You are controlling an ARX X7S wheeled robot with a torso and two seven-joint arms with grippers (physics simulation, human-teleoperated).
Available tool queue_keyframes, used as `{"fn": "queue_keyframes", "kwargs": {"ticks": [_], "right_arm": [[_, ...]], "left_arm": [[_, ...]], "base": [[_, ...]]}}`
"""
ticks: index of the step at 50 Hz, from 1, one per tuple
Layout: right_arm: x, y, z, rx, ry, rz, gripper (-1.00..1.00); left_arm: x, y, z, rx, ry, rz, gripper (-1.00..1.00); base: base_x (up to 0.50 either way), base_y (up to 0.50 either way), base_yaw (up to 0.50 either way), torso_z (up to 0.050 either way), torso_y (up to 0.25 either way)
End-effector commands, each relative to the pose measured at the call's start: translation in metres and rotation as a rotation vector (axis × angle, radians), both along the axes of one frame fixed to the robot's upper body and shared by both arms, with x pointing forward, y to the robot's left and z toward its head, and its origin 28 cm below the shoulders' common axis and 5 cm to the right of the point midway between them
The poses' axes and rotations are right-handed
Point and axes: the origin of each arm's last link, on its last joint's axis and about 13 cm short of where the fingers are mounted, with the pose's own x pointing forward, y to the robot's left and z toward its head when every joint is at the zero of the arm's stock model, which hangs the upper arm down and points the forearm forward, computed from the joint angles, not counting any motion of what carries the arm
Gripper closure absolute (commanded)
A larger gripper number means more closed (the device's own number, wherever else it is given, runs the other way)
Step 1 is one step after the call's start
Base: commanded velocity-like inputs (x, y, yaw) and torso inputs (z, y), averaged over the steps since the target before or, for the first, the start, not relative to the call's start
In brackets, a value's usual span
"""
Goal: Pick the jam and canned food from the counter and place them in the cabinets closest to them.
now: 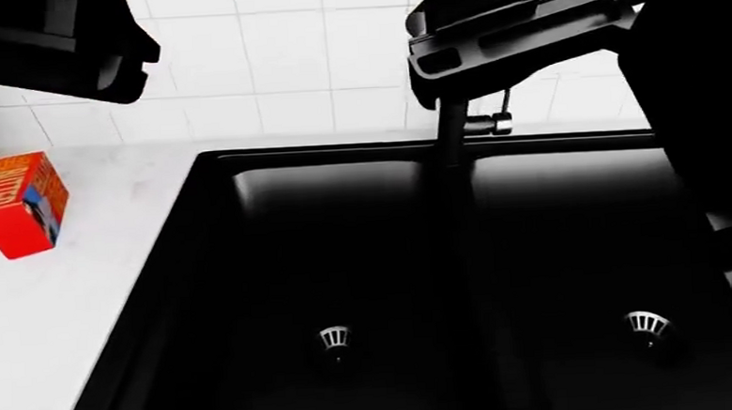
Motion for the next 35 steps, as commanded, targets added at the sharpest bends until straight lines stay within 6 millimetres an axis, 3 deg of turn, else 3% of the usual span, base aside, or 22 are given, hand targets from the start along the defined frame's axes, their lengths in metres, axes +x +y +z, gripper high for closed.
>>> {"fn": "queue_keyframes", "kwargs": {"ticks": [1,25,35], "right_arm": [[0.000,-0.001,0.010,-0.031,-0.007,-0.031,1.00],[-0.003,-0.001,0.013,-0.035,-0.033,-0.034,1.00],[-0.017,0.002,-0.001,0.023,-0.107,-0.023,1.00]], "left_arm": [[0.002,-0.001,0.011,0.046,-0.013,0.022,-1.00],[0.004,-0.001,0.011,0.046,-0.014,0.025,-1.00],[0.004,-0.001,0.010,0.041,-0.014,0.023,-1.00]], "base": [[0.50,-0.01,0.00,0.000,0.010],[0.50,-0.02,0.00,0.000,0.001],[0.00,0.00,0.00,0.000,0.000]]}}
